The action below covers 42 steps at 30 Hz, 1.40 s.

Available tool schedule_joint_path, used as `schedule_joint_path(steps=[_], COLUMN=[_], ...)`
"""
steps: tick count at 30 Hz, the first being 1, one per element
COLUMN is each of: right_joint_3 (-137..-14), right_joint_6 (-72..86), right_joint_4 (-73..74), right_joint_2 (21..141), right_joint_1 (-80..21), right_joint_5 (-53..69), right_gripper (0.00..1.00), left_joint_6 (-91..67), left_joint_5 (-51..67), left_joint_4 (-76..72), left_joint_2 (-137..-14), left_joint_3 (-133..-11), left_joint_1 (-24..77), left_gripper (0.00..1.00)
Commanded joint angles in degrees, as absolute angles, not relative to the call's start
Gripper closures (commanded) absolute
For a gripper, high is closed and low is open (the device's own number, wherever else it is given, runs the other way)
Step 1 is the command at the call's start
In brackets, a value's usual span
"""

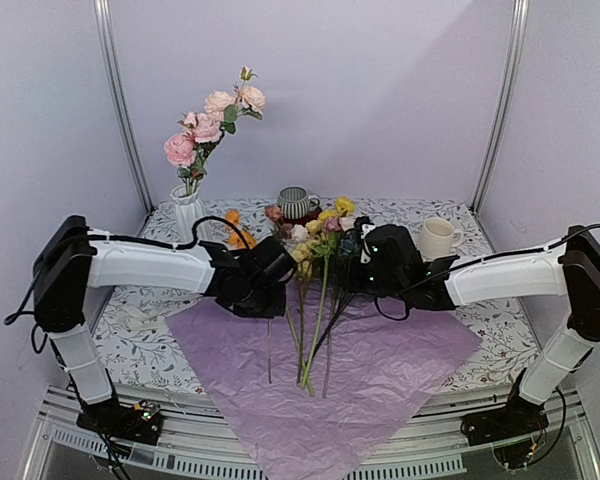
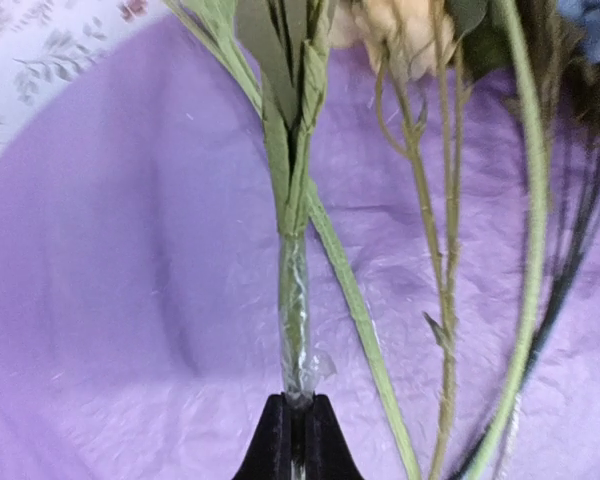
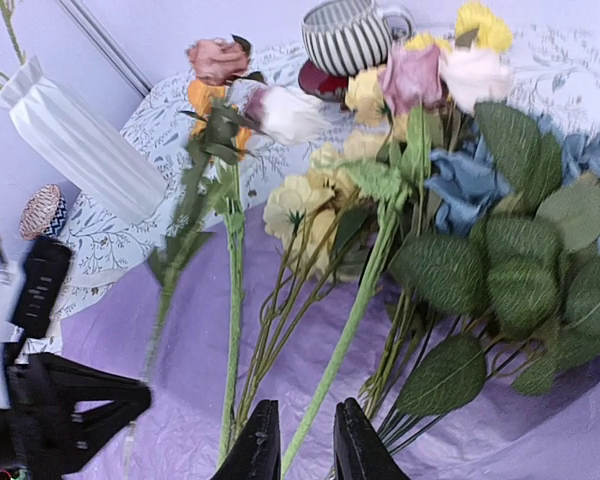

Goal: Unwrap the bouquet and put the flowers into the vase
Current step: Pick up the fake flower from the flattened wrapping paper, then place the fake flower in the vase.

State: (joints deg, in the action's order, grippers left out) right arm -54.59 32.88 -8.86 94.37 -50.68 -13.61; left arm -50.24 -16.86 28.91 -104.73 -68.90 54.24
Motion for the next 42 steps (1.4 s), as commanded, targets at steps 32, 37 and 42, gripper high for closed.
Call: schedule_joint_path(steps=[32,37,42], right_joint_3=[-34.24,-34.36,-34.57], right_joint_6=[13.4,13.25,12.76], right_joint_4=[-35.72,-36.11,-36.76], right_joint_2=[79.04,80.24,81.89], right_joint_1=[-49.57,-49.61,-49.6], right_joint_5=[-27.14,-26.18,-26.02], right_gripper=[0.76,0.77,0.77], left_joint_6=[-11.82,-6.43,0.92], left_joint_5=[-2.44,-15.07,-22.69], left_joint_4=[-10.51,-3.54,-7.78], left_joint_2=[-40.21,-36.44,-36.66], left_joint_3=[-34.41,-42.86,-46.89], left_joint_1=[55.22,51.0,44.14], left_gripper=[1.0,1.0,1.0])
